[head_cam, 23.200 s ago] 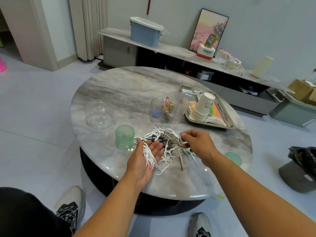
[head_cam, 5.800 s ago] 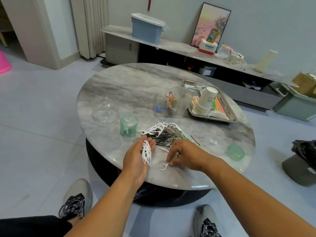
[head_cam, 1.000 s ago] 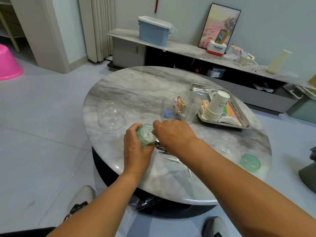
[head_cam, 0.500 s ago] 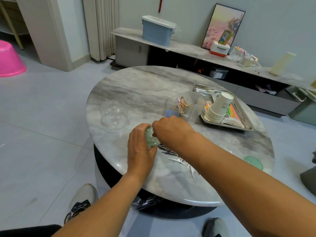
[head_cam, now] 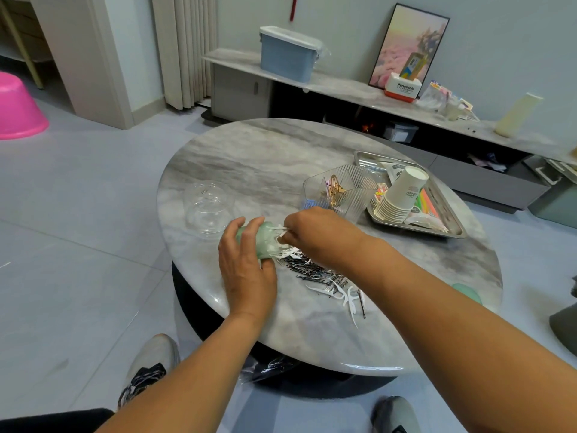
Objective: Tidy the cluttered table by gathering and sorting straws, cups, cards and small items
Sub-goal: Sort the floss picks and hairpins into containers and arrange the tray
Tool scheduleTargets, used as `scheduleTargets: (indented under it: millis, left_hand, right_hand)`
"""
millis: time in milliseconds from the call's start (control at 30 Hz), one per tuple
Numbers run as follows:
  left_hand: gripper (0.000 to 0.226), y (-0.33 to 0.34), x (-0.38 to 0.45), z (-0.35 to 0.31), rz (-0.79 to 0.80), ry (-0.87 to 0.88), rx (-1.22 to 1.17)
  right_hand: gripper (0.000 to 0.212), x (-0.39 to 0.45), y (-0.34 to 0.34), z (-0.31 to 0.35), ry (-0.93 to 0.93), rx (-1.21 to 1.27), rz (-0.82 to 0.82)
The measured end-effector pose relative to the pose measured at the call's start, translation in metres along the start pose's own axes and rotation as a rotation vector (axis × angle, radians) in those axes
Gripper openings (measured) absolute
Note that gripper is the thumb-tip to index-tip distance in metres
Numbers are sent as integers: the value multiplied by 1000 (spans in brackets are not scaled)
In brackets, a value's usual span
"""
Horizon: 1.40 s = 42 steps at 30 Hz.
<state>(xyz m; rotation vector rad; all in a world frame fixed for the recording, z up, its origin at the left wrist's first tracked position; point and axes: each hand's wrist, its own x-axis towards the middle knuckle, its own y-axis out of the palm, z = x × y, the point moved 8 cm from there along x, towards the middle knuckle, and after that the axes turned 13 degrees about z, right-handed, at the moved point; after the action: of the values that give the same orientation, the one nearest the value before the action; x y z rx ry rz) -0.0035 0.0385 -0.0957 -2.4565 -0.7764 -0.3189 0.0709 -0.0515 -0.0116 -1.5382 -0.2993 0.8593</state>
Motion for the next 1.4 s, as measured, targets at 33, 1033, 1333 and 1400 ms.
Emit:
scheduleTargets:
  millis: [33, 1033, 1333, 1400]
  left_hand:
    - [79, -3, 0, 2, -29, -25, 14]
    - [83, 16, 3, 13, 132, 3, -148]
    - [81, 13, 5, 24, 63, -76, -132]
    - [80, 13, 5, 24, 58, -76, -129]
  right_hand:
    - [33, -1, 0, -3, -4, 34, -9]
    - [43, 11, 18, -5, -87, 387, -80]
    - [32, 6, 18, -30, -89, 1092, -224]
    - [17, 4, 21, -33, -69, 1128, -299]
